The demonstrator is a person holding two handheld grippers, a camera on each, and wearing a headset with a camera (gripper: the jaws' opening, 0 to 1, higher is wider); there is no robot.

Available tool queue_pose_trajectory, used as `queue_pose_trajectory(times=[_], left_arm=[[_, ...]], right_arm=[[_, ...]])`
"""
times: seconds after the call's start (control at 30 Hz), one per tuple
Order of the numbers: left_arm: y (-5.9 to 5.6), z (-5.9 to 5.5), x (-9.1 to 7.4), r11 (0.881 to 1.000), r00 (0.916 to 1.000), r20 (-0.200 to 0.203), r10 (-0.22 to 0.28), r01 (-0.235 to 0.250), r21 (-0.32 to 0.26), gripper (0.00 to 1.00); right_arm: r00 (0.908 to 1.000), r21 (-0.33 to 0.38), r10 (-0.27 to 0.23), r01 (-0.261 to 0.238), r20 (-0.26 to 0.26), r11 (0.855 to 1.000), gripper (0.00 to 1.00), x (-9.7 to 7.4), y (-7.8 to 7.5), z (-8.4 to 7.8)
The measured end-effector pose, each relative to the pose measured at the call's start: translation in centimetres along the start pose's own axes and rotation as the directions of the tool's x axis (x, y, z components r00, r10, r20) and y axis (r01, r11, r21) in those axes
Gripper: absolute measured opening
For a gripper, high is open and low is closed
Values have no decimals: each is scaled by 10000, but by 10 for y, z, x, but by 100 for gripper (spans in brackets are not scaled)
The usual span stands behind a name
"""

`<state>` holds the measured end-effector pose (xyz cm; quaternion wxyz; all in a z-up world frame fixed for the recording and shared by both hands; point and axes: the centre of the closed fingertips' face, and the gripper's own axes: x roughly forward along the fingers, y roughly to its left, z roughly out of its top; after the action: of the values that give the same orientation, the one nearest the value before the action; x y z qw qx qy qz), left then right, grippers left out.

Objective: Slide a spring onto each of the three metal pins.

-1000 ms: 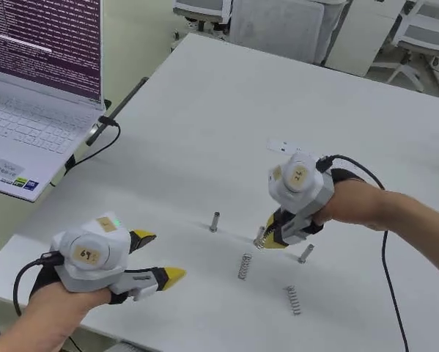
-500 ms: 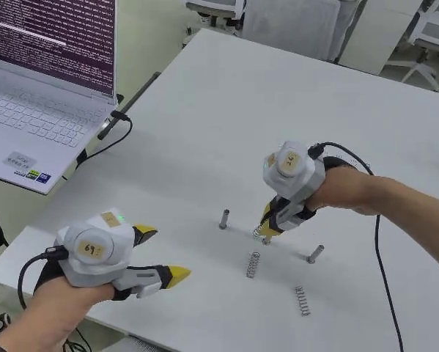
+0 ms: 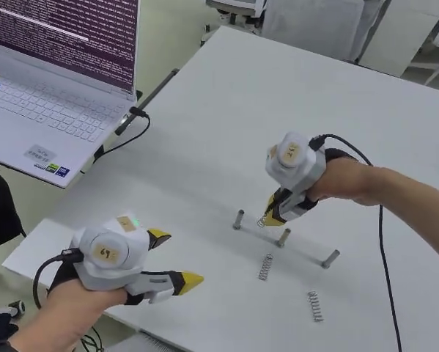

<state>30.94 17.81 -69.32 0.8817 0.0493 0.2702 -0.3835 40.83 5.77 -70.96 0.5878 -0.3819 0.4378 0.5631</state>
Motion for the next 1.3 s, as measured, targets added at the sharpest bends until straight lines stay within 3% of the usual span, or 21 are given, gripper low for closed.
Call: queue_pose_trajectory(times=[0.5,1.3], left_arm=[[-6,-1,3,9999,9999,-68,-119,118,-74,52],[-1,-5,0,9996,9999,-110,2,-5,-280,53]], right_arm=[[9999,-216,-149,150,37,9997,9,3,-22,21],[9986,-851,221,-261,-477,9960,9,18,-25,30]])
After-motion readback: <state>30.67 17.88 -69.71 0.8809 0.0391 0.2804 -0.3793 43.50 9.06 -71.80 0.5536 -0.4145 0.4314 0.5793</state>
